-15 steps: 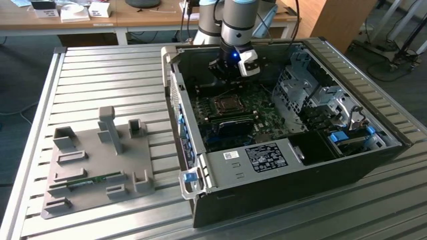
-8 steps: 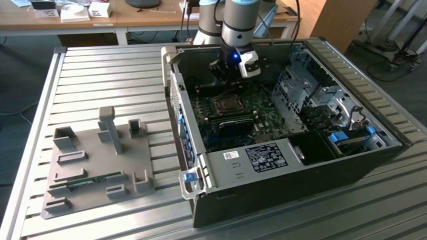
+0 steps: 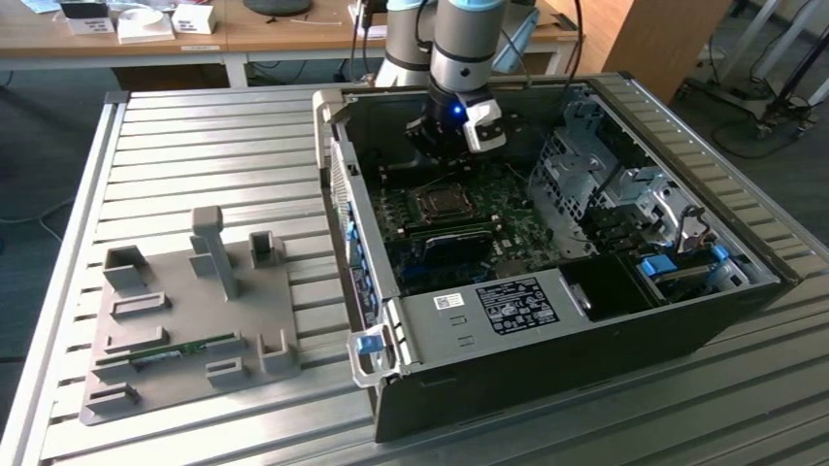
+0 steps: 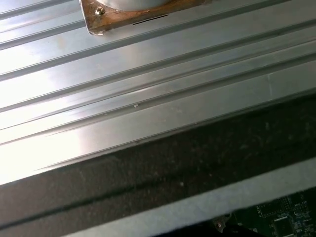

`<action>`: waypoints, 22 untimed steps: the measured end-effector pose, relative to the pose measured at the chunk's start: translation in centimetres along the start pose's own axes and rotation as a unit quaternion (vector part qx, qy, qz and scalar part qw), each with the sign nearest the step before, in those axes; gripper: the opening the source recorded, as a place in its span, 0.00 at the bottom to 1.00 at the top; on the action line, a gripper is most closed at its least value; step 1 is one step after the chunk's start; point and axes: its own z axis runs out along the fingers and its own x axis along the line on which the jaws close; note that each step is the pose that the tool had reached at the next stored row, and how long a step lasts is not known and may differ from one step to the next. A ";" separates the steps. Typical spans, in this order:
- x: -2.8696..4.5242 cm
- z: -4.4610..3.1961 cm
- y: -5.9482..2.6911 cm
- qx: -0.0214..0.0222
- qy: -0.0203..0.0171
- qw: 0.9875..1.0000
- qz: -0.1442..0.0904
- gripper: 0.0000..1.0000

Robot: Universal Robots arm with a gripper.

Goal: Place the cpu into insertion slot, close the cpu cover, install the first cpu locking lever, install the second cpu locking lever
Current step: 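Install the first cpu locking lever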

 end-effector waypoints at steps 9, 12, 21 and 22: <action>-0.01 0.66 -0.23 0.000 0.000 1.000 0.000 0.11; 0.00 0.94 -0.27 0.000 0.000 1.000 0.000 0.11; 0.00 1.07 -0.18 -0.002 0.000 1.000 0.000 0.11; 0.01 1.07 -0.14 -0.001 0.000 1.000 0.000 0.11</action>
